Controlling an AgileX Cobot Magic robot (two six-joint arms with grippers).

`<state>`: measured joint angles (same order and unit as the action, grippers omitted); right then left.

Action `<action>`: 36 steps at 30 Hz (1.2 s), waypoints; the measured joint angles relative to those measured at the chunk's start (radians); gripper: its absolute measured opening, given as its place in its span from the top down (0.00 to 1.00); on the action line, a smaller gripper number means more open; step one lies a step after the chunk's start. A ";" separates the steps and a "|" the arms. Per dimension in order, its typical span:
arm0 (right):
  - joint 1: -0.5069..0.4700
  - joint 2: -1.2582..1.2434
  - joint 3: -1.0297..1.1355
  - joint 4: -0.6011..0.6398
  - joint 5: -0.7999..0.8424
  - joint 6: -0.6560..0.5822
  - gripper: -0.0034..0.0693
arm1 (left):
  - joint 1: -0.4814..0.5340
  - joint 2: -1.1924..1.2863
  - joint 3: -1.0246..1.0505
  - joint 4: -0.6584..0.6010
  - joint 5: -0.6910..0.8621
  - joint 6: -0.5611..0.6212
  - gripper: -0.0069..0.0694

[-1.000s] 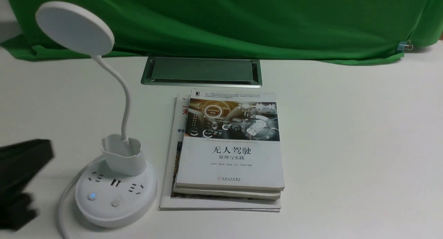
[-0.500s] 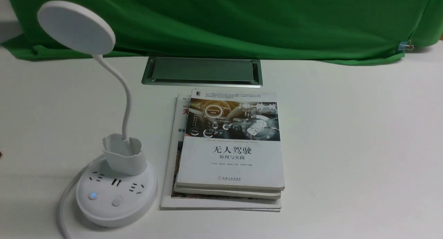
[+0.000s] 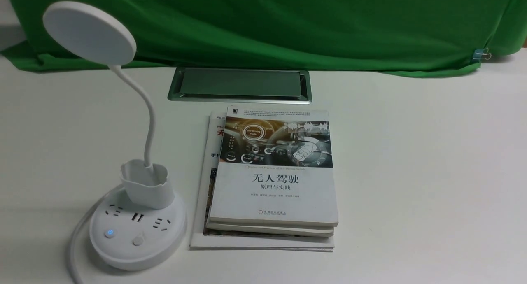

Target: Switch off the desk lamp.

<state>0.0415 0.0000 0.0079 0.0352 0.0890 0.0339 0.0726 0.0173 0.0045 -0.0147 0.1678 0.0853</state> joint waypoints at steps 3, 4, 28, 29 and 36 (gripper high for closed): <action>0.000 0.000 0.000 0.000 0.000 0.000 0.90 | 0.041 0.000 0.004 -0.009 0.077 0.000 0.88; 0.000 0.000 0.000 0.000 0.000 0.000 0.90 | 0.047 0.000 0.004 -0.011 0.081 0.000 0.88; 0.000 0.000 0.000 0.000 0.000 0.000 0.90 | 0.048 0.000 0.004 0.000 0.068 0.031 0.88; 0.000 0.000 0.000 0.000 0.000 0.000 0.90 | 0.048 0.000 0.004 0.000 0.068 0.031 0.88; 0.000 0.000 0.000 0.000 0.000 0.000 0.90 | 0.048 -0.011 0.004 0.000 0.065 0.033 0.88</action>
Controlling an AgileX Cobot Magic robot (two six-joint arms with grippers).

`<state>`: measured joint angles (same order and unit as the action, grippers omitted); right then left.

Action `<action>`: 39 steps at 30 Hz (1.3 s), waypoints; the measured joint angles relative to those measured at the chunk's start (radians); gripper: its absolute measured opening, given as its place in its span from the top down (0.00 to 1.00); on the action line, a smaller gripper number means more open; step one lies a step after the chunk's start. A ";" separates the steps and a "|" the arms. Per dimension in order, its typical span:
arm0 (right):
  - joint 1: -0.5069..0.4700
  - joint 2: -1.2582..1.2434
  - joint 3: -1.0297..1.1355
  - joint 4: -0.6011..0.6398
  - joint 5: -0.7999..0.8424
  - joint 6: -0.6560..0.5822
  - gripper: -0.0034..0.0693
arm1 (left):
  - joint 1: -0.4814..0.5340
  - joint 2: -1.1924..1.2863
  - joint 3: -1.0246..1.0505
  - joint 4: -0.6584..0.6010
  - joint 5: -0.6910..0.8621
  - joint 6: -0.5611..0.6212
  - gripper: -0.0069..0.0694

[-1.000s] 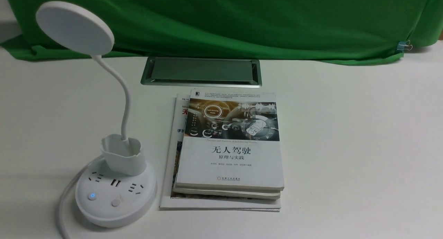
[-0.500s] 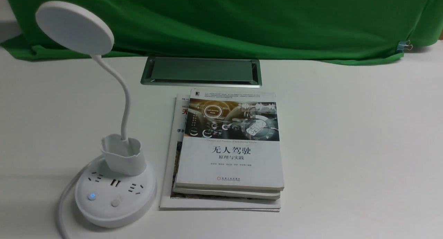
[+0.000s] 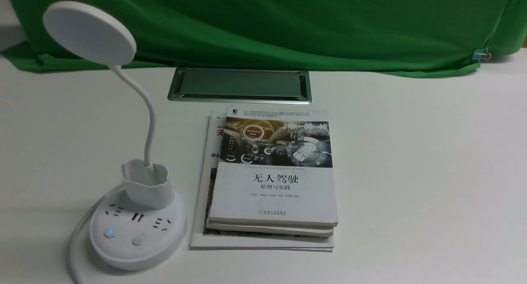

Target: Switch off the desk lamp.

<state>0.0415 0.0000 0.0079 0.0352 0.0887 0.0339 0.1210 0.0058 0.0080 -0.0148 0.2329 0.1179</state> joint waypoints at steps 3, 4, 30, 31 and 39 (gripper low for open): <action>0.000 0.000 0.000 0.000 0.000 0.000 0.90 | 0.000 -0.006 0.000 0.000 -0.004 0.000 0.88; 0.000 0.000 0.000 0.000 0.000 0.000 0.90 | 0.000 -0.006 0.000 0.000 -0.006 0.001 0.88; 0.000 0.000 0.000 0.000 -0.001 0.000 0.90 | -0.083 -0.008 0.000 0.000 -0.008 0.001 0.88; 0.000 0.000 0.000 0.000 -0.001 0.000 0.90 | -0.083 -0.008 0.000 0.000 -0.008 0.001 0.88; 0.000 0.000 0.000 0.000 -0.001 0.000 0.90 | -0.083 -0.008 0.000 0.000 -0.008 0.005 0.88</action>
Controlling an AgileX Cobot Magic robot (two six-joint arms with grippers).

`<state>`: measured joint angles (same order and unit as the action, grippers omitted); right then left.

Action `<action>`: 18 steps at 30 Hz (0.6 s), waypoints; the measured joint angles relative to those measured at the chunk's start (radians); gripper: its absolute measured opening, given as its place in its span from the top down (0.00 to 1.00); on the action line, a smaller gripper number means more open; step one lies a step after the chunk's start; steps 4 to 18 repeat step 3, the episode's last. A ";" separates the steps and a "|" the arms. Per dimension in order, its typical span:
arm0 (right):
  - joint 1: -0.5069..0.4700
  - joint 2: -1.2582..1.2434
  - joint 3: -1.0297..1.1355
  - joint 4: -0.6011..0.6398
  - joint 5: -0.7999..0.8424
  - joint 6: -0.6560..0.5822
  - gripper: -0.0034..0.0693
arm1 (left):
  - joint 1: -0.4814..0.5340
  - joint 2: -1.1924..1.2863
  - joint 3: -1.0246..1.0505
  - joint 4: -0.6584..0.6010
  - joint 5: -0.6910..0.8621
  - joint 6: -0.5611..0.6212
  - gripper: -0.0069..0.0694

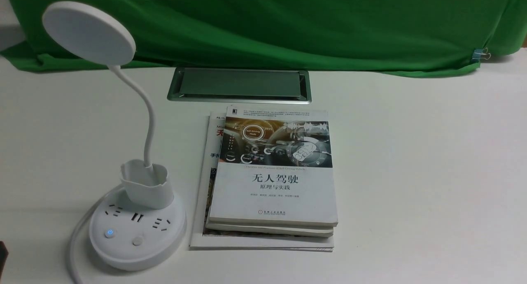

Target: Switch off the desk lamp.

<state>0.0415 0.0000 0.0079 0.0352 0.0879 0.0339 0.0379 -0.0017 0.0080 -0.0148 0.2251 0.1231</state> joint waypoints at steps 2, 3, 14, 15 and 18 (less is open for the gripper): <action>0.000 0.000 0.000 0.000 0.000 0.000 0.90 | 0.000 0.000 0.000 0.000 0.000 0.002 0.88; 0.000 0.000 0.000 0.000 0.000 0.000 0.90 | 0.000 0.000 0.000 0.000 0.000 0.003 0.88; 0.000 0.000 0.000 0.000 0.000 0.000 0.90 | 0.000 0.000 0.000 0.000 0.000 0.003 0.88; 0.000 0.000 0.000 0.000 0.000 0.000 0.90 | 0.000 0.000 0.000 0.000 0.000 0.003 0.88; 0.000 0.000 0.000 0.000 0.000 0.000 0.90 | 0.000 0.000 0.000 0.000 0.000 0.003 0.88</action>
